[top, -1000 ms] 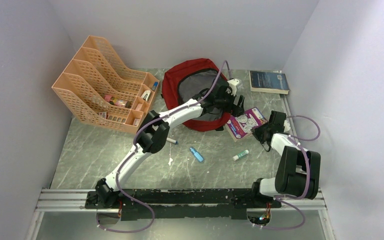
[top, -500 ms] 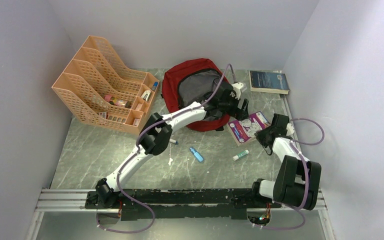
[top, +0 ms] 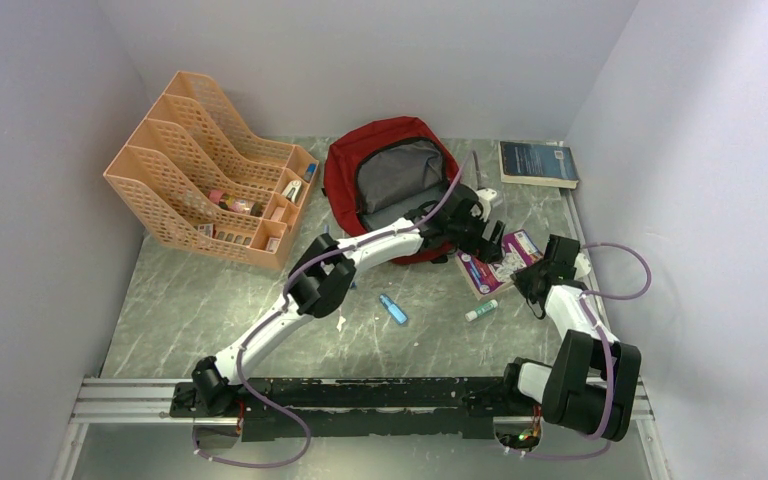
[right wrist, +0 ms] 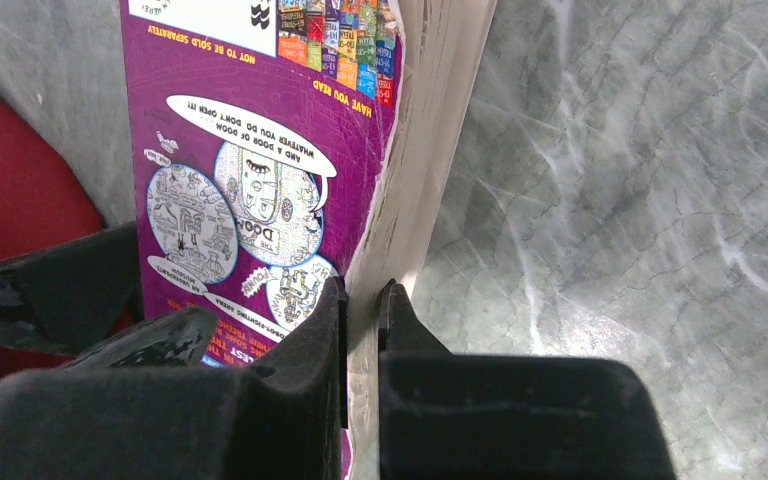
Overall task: Pack the student bag
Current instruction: Pick up the book from the center of the board.
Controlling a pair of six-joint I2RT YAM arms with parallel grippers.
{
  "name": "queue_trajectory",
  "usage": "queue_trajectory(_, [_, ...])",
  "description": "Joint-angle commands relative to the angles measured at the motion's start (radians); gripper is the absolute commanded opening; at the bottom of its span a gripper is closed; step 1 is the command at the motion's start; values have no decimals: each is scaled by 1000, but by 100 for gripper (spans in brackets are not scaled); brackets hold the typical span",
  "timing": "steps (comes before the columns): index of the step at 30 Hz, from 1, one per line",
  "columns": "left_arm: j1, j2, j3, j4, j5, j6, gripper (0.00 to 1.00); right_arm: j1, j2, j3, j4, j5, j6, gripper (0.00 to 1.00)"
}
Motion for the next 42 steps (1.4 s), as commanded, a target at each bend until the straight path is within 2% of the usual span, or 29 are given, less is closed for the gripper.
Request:
queue_trajectory(1, [0,24,41,-60,-40,-21,97,-4,17,-41,-122,8,-52,0])
queue_trajectory(8, [15,32,34,-126,5,-88,97,-5,21,-49,-105,21,-51,0])
queue_trajectory(19, [16,-11,-44,-232,172,-68,96,-4,88,-49,-24,62,-61,0])
queue_trajectory(26, [13,-19,-76,-280,257,-33,93,-4,157,-61,32,18,-81,0])
queue_trajectory(34, [4,-38,-105,-201,365,-79,79,-4,240,-46,79,-67,-106,0])
queue_trajectory(42, [4,-50,-129,-52,412,-197,71,-4,250,-49,92,-103,-120,0])
